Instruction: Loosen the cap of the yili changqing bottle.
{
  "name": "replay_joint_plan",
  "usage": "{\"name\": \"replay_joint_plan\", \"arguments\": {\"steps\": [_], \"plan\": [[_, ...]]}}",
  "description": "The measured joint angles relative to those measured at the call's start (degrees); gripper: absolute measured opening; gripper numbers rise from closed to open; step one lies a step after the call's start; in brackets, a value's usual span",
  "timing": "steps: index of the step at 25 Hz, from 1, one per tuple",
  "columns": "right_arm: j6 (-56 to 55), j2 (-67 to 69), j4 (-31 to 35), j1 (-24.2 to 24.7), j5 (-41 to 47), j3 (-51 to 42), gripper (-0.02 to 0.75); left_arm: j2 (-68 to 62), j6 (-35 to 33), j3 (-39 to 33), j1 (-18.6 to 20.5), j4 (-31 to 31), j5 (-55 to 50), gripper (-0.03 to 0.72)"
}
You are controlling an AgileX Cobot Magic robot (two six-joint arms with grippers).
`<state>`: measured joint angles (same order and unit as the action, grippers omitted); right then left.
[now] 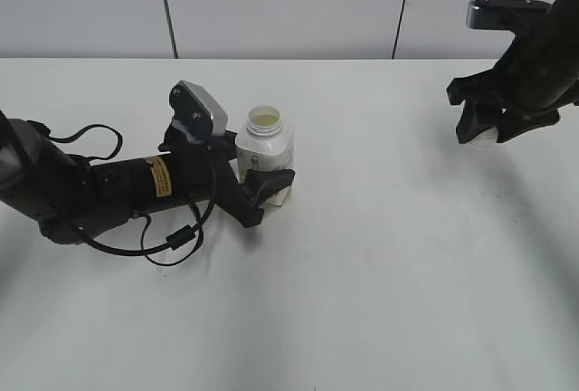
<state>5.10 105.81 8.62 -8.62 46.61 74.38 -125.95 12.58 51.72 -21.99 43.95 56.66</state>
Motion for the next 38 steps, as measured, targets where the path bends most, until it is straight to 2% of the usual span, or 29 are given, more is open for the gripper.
{"name": "replay_joint_plan", "arguments": {"steps": [4, 13, 17, 20, 22, 27, 33, 38], "plan": [[-0.4, 2.4, 3.0, 0.0, -6.8, -3.5, 0.387, 0.0, -0.4, 0.0, 0.0, -1.4, -0.2, 0.481], [-0.2, 10.9, 4.1, 0.0, -8.6, -3.9, 0.389, 0.0, -0.5, 0.0, 0.0, -1.4, -3.3, 0.481], [-0.1, 10.9, 4.4, 0.0, -9.1, -3.9, 0.48, 0.0, -0.4, 0.0, 0.0, -1.2, -3.3, 0.481], [0.0, 11.0, 4.4, 0.0, -9.1, -3.9, 0.552, 0.0, 0.7, 0.0, 0.0, 0.0, -3.3, 0.481], [0.1, 11.0, 4.4, 0.0, -9.1, -3.6, 0.573, 0.0, 2.0, 0.0, 0.0, 0.8, -3.3, 0.503], [1.3, 11.0, 4.5, 0.0, -8.9, -1.8, 0.587, 0.0, 3.9, 0.0, 0.0, 1.3, -3.4, 0.58], [2.1, 11.0, 4.5, 0.0, -4.0, 3.0, 0.589, 0.0, 4.8, -1.5, 0.8, 2.1, -3.5, 0.587], [3.3, 11.0, 4.7, 0.0, -1.3, 6.8, 0.589, 0.9, 4.8, -5.0, 3.4, 8.3, -3.5, 0.587]]}}
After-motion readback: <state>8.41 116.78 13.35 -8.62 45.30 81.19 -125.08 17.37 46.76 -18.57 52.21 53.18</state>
